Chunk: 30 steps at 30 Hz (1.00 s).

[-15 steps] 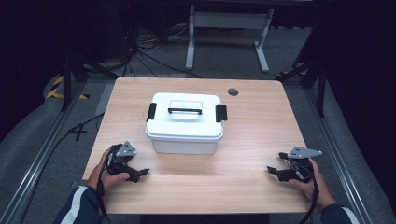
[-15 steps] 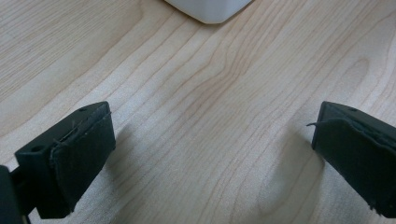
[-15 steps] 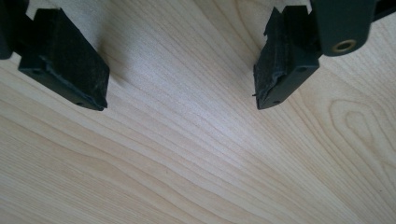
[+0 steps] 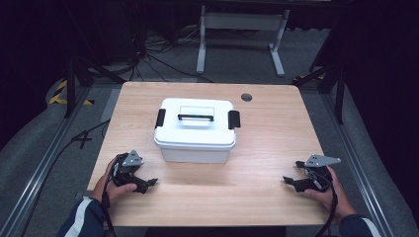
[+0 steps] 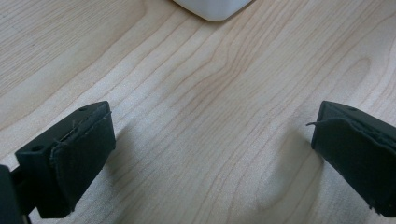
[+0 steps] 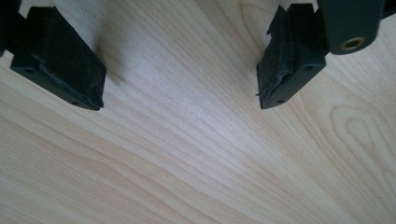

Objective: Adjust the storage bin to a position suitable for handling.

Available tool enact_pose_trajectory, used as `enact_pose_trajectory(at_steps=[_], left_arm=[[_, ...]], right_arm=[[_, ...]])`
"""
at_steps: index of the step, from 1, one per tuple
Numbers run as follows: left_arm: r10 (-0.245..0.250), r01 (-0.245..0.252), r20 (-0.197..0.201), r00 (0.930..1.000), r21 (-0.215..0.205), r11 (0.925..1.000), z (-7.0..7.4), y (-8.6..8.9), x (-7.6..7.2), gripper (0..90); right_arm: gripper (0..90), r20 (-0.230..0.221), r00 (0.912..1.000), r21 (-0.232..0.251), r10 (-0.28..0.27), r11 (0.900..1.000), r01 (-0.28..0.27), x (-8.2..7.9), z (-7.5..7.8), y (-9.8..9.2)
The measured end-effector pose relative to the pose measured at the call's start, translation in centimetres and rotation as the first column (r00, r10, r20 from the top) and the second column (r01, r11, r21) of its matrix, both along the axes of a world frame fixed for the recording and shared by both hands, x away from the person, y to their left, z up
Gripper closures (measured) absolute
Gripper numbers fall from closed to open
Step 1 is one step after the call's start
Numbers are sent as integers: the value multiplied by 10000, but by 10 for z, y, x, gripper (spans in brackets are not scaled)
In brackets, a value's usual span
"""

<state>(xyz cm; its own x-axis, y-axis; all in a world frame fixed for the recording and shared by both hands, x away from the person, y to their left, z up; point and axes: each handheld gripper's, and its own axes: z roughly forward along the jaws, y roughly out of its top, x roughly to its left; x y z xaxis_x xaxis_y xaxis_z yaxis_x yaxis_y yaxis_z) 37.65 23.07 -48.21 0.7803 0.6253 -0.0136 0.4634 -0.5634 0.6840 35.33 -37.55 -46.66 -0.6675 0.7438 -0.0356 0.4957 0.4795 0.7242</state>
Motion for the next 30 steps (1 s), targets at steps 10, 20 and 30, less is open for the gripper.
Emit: enact_pose_trajectory(at_steps=[10, 20, 30], left_arm=[[-13, 13, -2, 10000, -4, 10000, 0, 0, 0, 1], [-10, 10, -2, 10000, -7, 10000, 0, 0, 0, 1], [-43, 43, 13, 10000, 17, 10000, 0, 0, 0, 1]], right_arm=[[190, -172, 9998, -114, 92, 9999, -94, 0, 3, -4], [267, -206, 9986, -380, 490, 9980, -498, 3, 20, 0], [267, 26, 9949, -593, 1006, 9932, -1003, 10, 45, 11]])
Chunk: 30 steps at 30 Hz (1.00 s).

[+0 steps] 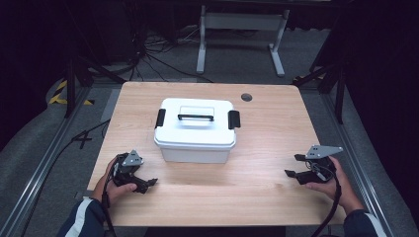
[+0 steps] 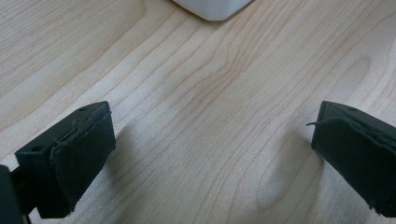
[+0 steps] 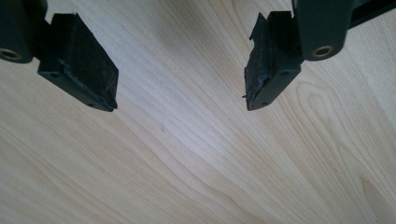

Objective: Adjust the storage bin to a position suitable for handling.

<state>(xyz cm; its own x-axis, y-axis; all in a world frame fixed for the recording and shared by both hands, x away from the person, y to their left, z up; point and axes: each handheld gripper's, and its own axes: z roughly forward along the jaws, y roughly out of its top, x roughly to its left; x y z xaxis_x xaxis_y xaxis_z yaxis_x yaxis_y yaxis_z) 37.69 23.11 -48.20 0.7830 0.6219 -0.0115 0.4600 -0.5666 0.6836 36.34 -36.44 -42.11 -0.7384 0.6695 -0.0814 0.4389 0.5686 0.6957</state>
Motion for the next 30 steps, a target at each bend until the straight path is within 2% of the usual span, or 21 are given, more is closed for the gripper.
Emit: enact_pose_trajectory(at_steps=[4, 5, 9, 10, 19, 25, 26, 27, 30], left_arm=[[3, -3, -5, 10000, -2, 10000, 0, 0, 0, 1], [9, -9, -12, 10000, -8, 10000, 0, 0, 0, 1], [27, -27, -28, 10000, -11, 10000, 0, 0, 0, 1], [41, -41, -36, 10000, -24, 10000, 0, 0, 0, 1], [47, -47, -42, 10000, -29, 10000, 0, 0, 0, 0], [46, -46, -41, 10000, -29, 10000, 0, 0, 0, 1], [46, -46, -41, 10000, -29, 10000, 0, 0, 0, 1], [48, -48, -24, 10000, -30, 10000, 0, 0, 0, 0], [26, -26, -28, 10000, -13, 10000, 0, 0, 0, 1]], right_arm=[[280, 82, 9997, -176, 237, 9996, -236, 2, 8, 4], [287, 135, 9993, -289, 343, 9990, -339, 4, 15, 8], [290, 229, 9986, -385, 480, 9982, -471, 5, 25, 11], [290, 387, 9977, -471, 548, 9975, -530, 8, 33, 15], [297, 557, 9934, -715, 1007, 9928, -966, 18, 60, 31], [318, 656, 9861, -1187, 1524, 9824, -1439, 28, 82, 51], [318, 656, 9861, -1187, 1524, 9824, -1439, 28, 82, 51], [335, 705, 9818, -1375, 1763, 9766, -1655, 30, 89, 57], [342, 724, 9771, -1513, 1999, 9706, -1874, 33, 98, 64]])
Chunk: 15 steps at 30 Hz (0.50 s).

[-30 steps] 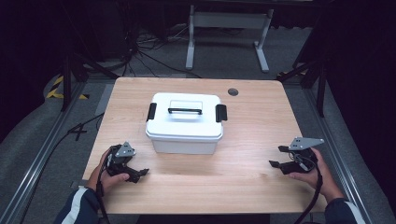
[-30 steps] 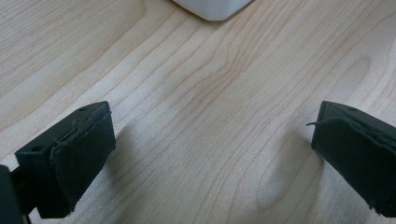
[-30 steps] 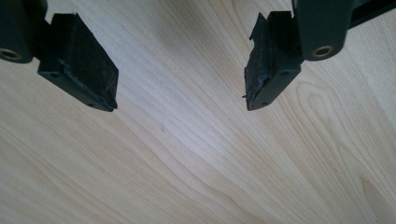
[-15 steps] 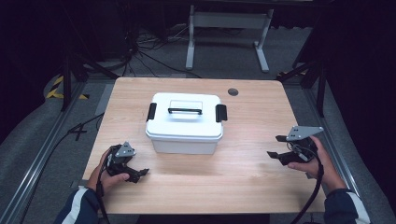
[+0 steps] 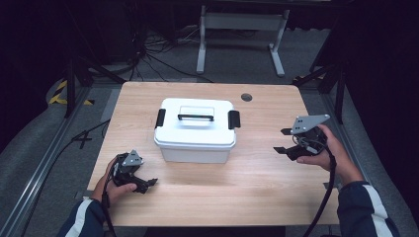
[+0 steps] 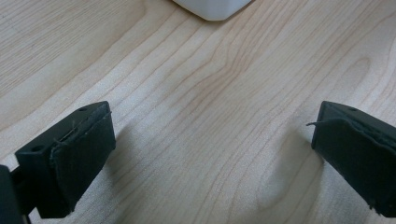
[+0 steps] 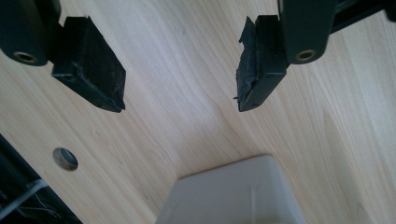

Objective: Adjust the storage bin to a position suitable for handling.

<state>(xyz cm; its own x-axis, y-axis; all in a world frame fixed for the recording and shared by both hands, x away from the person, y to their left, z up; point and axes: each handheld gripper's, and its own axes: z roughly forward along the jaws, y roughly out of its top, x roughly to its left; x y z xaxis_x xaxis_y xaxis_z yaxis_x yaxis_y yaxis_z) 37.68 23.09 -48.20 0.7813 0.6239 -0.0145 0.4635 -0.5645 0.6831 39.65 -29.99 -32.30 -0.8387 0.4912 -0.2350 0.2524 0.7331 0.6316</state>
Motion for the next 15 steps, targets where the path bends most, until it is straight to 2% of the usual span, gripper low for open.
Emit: enact_pose_trajectory(at_steps=[9, 15], left_arm=[[8, -8, -1, 10000, -7, 10000, 0, 0, 0, 0], [67, -67, -26, 10000, -26, 10000, 0, -1, 0, 1]], right_arm=[[350, 281, 9982, -164, 521, 9985, -517, 8, 24, 25], [368, 306, 9970, -244, 714, 9972, -707, 13, 29, 35]])
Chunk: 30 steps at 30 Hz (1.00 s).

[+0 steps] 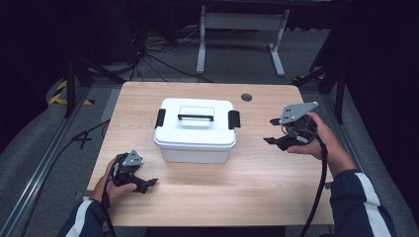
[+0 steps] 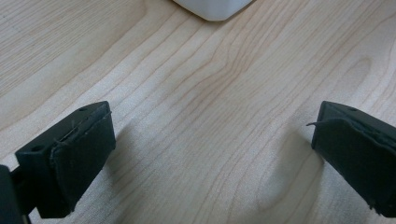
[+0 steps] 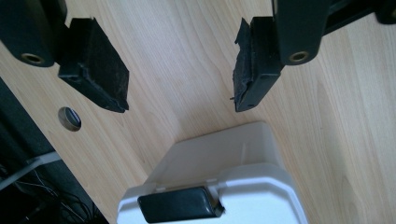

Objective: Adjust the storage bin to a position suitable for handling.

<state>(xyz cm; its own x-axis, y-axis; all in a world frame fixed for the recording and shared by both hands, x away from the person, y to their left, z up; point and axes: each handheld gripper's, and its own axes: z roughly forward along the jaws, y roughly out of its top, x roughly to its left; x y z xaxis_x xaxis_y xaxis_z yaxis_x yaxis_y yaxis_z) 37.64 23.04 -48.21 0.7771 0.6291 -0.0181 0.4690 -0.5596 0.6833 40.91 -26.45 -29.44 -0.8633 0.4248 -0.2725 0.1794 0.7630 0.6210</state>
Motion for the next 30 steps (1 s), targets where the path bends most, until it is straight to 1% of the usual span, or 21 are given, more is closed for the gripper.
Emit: enact_pose_trajectory(at_steps=[4, 10, 11, 19, 20, 21, 22, 24, 25, 27, 30], left_arm=[[27, -27, 3, 10000, -1, 10000, 0, 0, 0, 0], [27, -27, 1, 10000, -2, 10000, 0, 0, 0, 1], [32, -32, 2, 10000, -6, 10000, 0, 0, 0, 1], [26, -26, -1, 10000, 0, 10000, 0, 0, 0, 0], [26, -26, -1, 10000, 0, 10000, 0, 0, 0, 1], [29, -29, 1, 10000, -2, 10000, 0, 0, 0, 1], [27, -27, 3, 10000, -1, 10000, 0, 0, 0, 0], [27, -27, 0, 10000, -1, 10000, 0, 0, 0, 1], [-10, 9, 84, 10000, 19, 10000, 0, 0, 1, 0], [2, -2, 43, 10000, 8, 10000, 0, -1, 2, 0], [28, -29, 101, 9999, 15, 10000, 0, -2, 2, 1]], right_arm=[[367, 13, 9999, -188, 132, 9997, -131, 3, 3, 10], [367, 68, 9994, -222, 330, 9992, -328, 9, 9, 24], [367, 19, 9995, -250, 325, 9992, -324, 10, 9, 27], [376, 7, 9970, -422, 774, 9961, -773, 20, 13, 51], [376, 7, 9970, -422, 774, 9961, -773, 20, 13, 51], [383, 39, 9962, -497, 875, 9950, -872, 22, 15, 59], [386, 46, 9952, -521, 974, 9939, -971, 23, 16, 61], [389, 34, 9950, -553, 1001, 9935, -997, 24, 17, 65], [396, 76, 9942, -615, 1076, 9924, -1070, 26, 18, 72], [406, 73, 9933, -654, 1155, 9912, -1148, 28, 20, 77], [415, 85, 9916, -670, 1290, 9895, -1281, 31, 20, 83]])
